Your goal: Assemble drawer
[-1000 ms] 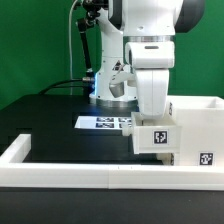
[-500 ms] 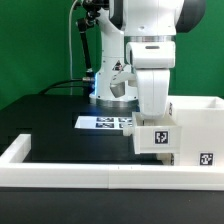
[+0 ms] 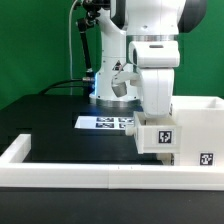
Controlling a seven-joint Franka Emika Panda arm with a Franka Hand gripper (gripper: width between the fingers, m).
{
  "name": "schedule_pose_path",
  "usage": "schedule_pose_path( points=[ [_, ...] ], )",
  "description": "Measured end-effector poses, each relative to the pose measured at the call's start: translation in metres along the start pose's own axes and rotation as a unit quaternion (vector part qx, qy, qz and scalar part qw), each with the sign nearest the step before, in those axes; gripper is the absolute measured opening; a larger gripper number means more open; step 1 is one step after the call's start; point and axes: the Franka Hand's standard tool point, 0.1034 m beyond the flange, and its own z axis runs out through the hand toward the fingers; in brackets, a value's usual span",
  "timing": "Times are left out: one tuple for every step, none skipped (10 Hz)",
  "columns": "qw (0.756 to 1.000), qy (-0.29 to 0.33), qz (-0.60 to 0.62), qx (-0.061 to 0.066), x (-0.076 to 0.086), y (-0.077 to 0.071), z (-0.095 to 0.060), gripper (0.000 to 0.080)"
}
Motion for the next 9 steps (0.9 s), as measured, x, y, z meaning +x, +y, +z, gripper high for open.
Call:
schedule_pose_path(
  points=[
    [1.0,0.0,0.0,0.0,0.0,0.0,0.0,0.0041],
    [1.0,0.0,0.0,0.0,0.0,0.0,0.0,0.0041],
    [1.0,0.0,0.0,0.0,0.0,0.0,0.0,0.01],
    [1.0,0.0,0.0,0.0,0.0,0.0,0.0,0.0265],
    [1.0,-0.001,0.002,0.001,0.0,0.0,-0.004,0.0265],
    [1.0,-0.002,0.003,-0.004,0.003,0.002,-0.01,0.0447],
    [1.0,-0.001,0.005,-0.007,0.005,0.003,-0.014,0.0572],
    [1.0,-0.002,0.004,-0.008,0.008,0.004,-0.017,0.0572],
    [1.0,-0.004,0.004,-0.008,0.007,0.005,-0.023,0.0636]
  ],
)
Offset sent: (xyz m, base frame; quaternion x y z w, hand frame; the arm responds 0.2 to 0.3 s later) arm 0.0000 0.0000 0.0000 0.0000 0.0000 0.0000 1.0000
